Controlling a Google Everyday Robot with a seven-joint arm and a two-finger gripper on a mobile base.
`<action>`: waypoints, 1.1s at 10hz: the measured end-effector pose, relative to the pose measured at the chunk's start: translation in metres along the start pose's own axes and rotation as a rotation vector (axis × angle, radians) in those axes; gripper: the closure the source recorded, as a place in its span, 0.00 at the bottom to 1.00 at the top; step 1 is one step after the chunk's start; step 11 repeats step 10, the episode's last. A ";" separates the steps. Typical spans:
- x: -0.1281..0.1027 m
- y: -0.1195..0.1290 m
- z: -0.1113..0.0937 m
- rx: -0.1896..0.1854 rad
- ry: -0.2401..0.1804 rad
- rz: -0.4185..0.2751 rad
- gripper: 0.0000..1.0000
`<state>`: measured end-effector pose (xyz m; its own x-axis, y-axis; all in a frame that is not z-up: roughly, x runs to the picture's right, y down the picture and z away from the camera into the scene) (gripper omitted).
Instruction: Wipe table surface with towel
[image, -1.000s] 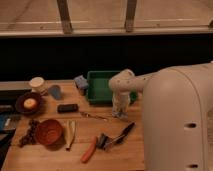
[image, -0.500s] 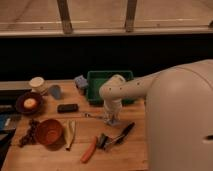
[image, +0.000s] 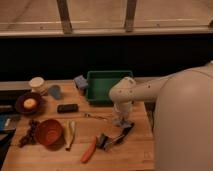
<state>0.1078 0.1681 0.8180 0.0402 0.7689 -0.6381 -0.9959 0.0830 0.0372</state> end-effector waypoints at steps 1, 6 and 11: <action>-0.009 -0.007 0.001 0.006 0.000 0.016 1.00; -0.033 0.022 -0.007 0.015 -0.022 -0.048 1.00; 0.005 0.058 -0.025 -0.014 -0.038 -0.151 1.00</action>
